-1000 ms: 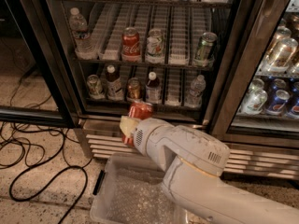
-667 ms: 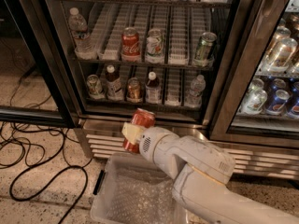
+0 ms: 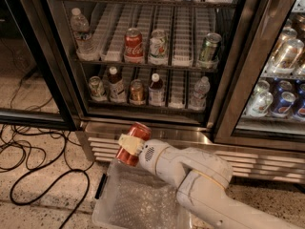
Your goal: Pick coke can from top shelf of fridge
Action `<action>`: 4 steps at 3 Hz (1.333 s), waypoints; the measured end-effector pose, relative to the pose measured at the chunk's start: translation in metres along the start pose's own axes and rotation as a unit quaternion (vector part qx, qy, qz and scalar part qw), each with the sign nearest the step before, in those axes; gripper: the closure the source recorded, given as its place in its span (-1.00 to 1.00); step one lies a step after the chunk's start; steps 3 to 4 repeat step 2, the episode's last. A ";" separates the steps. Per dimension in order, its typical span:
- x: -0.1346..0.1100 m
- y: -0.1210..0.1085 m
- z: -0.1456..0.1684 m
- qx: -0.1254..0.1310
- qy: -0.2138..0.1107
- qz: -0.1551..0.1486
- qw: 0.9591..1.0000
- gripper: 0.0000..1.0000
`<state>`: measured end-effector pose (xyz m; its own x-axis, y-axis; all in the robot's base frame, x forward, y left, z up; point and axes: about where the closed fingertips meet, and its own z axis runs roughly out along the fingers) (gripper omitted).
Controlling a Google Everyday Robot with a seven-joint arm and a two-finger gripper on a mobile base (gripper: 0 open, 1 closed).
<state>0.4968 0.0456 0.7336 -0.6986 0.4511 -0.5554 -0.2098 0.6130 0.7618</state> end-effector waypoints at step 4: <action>0.013 0.011 0.016 -0.036 0.024 0.019 0.999 1.00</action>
Offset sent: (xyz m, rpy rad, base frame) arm -0.0006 0.0198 -0.0031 0.0844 0.0450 0.0414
